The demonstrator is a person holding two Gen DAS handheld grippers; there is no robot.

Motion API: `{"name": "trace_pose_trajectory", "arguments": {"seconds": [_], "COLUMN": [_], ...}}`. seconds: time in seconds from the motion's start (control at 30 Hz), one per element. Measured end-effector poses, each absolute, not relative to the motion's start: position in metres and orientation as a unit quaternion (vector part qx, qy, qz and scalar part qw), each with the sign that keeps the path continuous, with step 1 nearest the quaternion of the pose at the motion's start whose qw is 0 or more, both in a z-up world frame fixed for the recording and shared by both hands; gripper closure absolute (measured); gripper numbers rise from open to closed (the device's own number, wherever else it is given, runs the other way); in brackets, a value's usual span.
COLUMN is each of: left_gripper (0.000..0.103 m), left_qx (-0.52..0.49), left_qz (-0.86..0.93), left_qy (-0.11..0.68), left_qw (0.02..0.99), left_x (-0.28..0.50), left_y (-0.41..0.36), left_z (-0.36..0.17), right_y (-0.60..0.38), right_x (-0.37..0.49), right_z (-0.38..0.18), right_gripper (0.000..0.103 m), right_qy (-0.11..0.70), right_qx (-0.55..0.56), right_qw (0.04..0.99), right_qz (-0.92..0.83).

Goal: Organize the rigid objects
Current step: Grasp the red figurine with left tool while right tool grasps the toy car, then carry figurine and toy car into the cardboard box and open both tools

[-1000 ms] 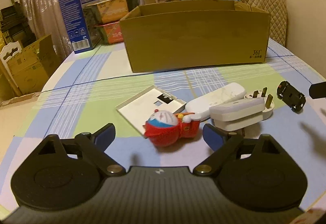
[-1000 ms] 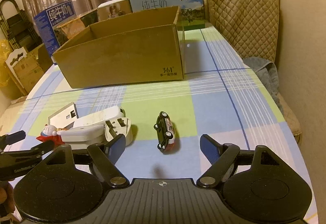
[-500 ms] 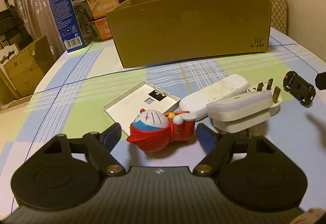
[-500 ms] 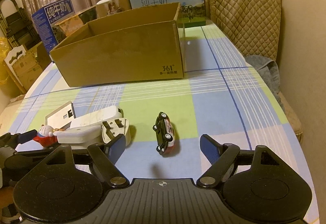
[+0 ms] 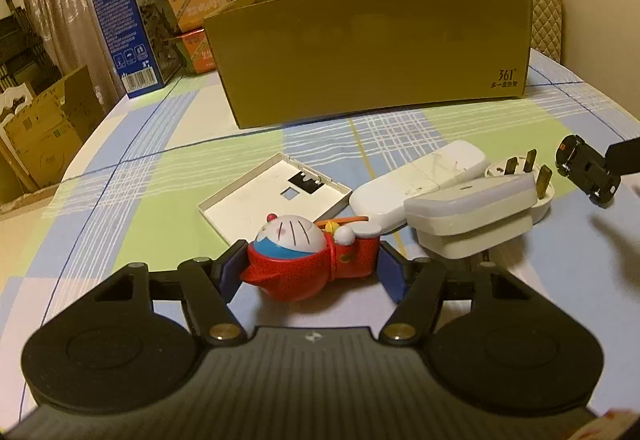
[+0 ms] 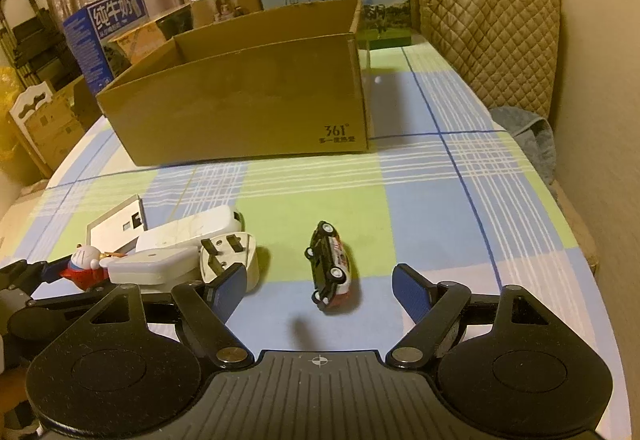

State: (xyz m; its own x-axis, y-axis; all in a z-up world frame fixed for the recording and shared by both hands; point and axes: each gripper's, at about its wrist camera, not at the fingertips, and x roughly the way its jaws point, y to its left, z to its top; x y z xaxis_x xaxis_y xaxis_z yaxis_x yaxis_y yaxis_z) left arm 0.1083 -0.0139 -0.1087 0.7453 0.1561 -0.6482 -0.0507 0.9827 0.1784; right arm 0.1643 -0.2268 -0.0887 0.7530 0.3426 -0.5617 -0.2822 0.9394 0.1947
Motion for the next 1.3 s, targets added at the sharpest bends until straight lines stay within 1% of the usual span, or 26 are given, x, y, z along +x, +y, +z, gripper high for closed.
{"name": "trace_pose_trajectory", "arguments": {"seconds": [0.3,0.37,0.47,0.5,0.6,0.67,0.73,0.9,0.93,1.13,1.3], "left_gripper": [0.040,0.040,0.040,0.040,0.040,0.040,0.040,0.040,0.040,0.040,0.040], "left_qx": [0.043,0.041,0.034,0.032,0.028,0.026,0.025,0.025,0.026,0.026,0.030], "left_qz": [0.058,0.057,0.053,0.052,0.050,0.048,0.044,0.033,0.031,0.029,0.026], "left_qy": [0.357,0.355,0.352,0.350,0.347,0.345,0.342,0.340,0.340,0.337,0.328], "left_qw": [0.931,0.932,0.934,0.935,0.936,0.937,0.938,0.940,0.940,0.941,0.944], "left_x": [0.101,0.100,0.100,0.100,0.100,0.100,0.100,0.101,0.101,0.100,0.098], "left_y": [0.003,0.004,0.005,0.005,0.004,0.003,0.001,-0.004,-0.005,-0.007,-0.010], "left_z": [-0.096,-0.094,-0.090,-0.089,-0.087,-0.085,-0.083,-0.082,-0.082,-0.079,-0.071], "right_y": [-0.219,-0.218,-0.213,-0.211,-0.208,-0.208,-0.210,-0.207,-0.207,-0.202,-0.204], "right_x": [0.177,0.182,0.191,0.195,0.206,0.215,0.221,0.223,0.223,0.217,0.208], "right_z": [-0.094,-0.095,-0.096,-0.097,-0.101,-0.104,-0.108,-0.110,-0.110,-0.108,-0.096], "right_gripper": [0.026,0.029,0.040,0.041,0.050,0.062,0.068,0.076,0.081,0.082,0.082], "right_qy": [0.323,0.327,0.330,0.332,0.344,0.356,0.370,0.372,0.372,0.369,0.351], "right_qx": [0.034,0.031,0.014,0.010,-0.002,-0.005,0.002,-0.014,-0.015,-0.024,-0.007], "right_qw": [0.929,0.927,0.926,0.925,0.921,0.917,0.911,0.910,0.910,0.912,0.918], "right_qz": [0.177,0.179,0.182,0.183,0.182,0.177,0.182,0.182,0.183,0.179,0.183]}}
